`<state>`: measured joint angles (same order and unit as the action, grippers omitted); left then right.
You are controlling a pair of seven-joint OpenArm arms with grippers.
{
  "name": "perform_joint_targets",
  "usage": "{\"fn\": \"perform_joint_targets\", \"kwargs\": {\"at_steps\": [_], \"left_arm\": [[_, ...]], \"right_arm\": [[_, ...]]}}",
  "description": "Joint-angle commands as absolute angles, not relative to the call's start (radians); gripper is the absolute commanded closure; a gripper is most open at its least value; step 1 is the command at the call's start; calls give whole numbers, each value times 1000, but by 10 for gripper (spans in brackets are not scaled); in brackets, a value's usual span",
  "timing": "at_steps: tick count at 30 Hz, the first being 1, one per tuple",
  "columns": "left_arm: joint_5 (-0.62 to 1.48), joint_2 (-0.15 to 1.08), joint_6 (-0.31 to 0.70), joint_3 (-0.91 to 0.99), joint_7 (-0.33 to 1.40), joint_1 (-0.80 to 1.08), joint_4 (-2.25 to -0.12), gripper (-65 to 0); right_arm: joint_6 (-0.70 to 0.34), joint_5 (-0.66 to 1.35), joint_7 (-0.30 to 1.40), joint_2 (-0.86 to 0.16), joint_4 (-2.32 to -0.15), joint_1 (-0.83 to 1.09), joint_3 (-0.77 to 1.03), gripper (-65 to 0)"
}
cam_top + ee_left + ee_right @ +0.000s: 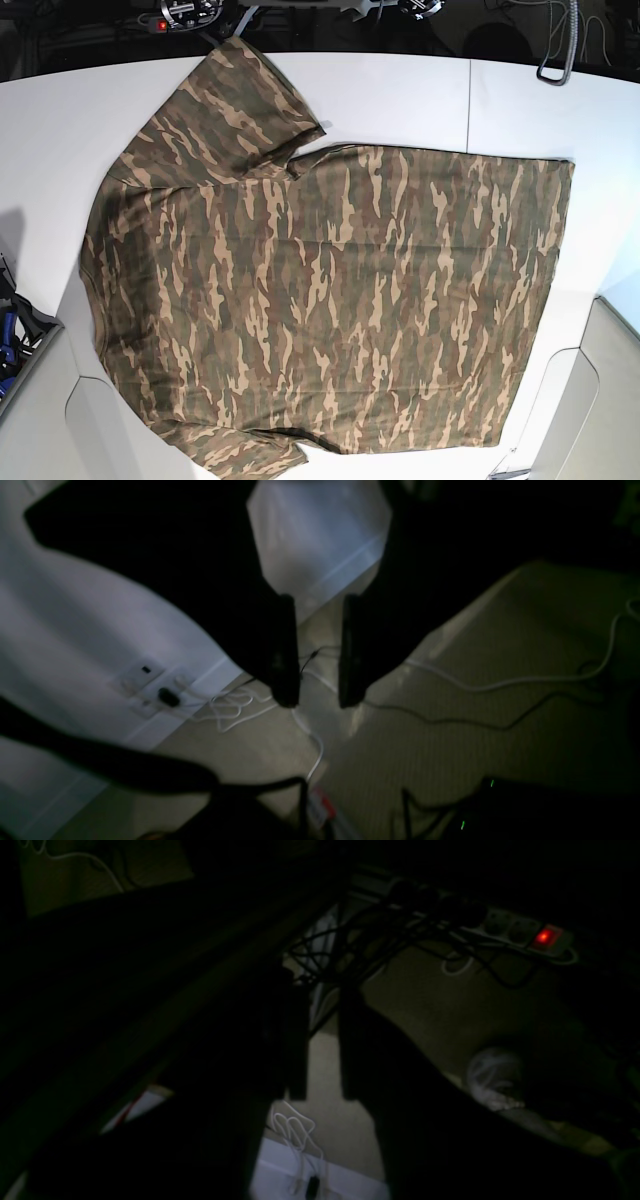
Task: Fold the T-shirt properly
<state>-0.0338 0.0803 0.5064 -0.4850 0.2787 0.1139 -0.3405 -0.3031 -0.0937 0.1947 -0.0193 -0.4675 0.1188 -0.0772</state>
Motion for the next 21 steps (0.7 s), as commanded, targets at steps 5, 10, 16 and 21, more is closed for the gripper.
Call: {"fn": "perform_joint_targets", "kwargs": {"at_steps": [5, 10, 16, 21], "left_arm": [[-34, 80, 521, -485, 249, 117, -346, -151], [-34, 80, 521, -485, 250, 117, -347, -151], [-34, 81, 521, -485, 250, 117, -347, -151], [-35, 81, 521, -485, 251, 117, -347, -151]], "right_arm": [[-314, -86, 186, -22, -488, 117, -79, -98], [-315, -86, 186, -22, -504, 117, -79, -98], [-315, -86, 186, -22, -509, 117, -79, -98], [-315, -86, 186, -22, -509, 117, -79, -97]]}}
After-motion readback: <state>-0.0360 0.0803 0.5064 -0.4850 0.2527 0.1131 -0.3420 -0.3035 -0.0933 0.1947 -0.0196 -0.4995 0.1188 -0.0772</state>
